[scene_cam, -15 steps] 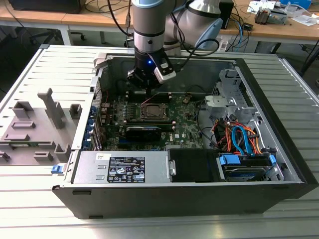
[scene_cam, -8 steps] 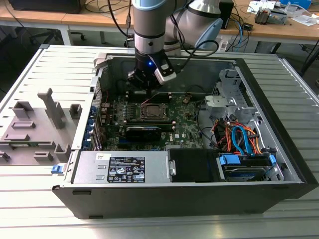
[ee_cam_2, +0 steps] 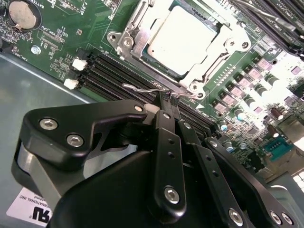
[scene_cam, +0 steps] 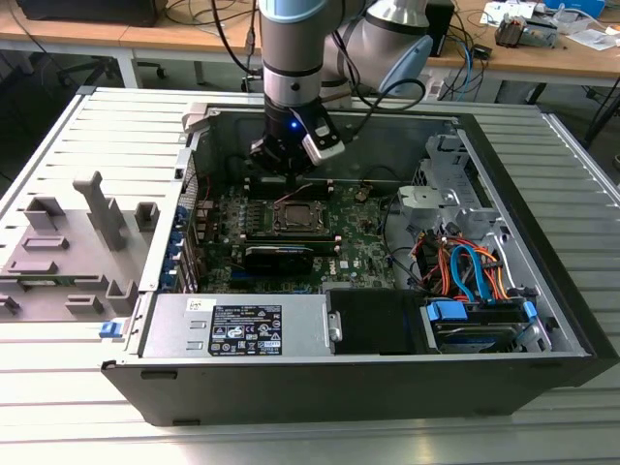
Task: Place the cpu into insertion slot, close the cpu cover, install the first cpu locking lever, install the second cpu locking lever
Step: 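Install the first cpu locking lever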
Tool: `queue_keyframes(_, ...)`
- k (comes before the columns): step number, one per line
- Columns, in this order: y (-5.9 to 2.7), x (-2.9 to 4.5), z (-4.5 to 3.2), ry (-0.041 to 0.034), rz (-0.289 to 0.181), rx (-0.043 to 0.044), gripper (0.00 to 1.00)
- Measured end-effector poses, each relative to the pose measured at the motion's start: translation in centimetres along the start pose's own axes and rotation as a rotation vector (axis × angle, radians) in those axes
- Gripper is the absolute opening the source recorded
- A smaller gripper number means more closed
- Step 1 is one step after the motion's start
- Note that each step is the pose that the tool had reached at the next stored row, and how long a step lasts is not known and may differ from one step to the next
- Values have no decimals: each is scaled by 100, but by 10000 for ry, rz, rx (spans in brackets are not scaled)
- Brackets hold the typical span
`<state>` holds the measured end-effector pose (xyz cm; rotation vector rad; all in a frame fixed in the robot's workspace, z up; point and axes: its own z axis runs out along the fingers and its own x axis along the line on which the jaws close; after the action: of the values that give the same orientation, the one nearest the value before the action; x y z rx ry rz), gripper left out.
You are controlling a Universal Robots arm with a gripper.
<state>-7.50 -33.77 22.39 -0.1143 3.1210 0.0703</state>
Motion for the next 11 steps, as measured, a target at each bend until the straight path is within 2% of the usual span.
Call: queue_keyframes(11,-5,-54,59,4,-99,-1,11)
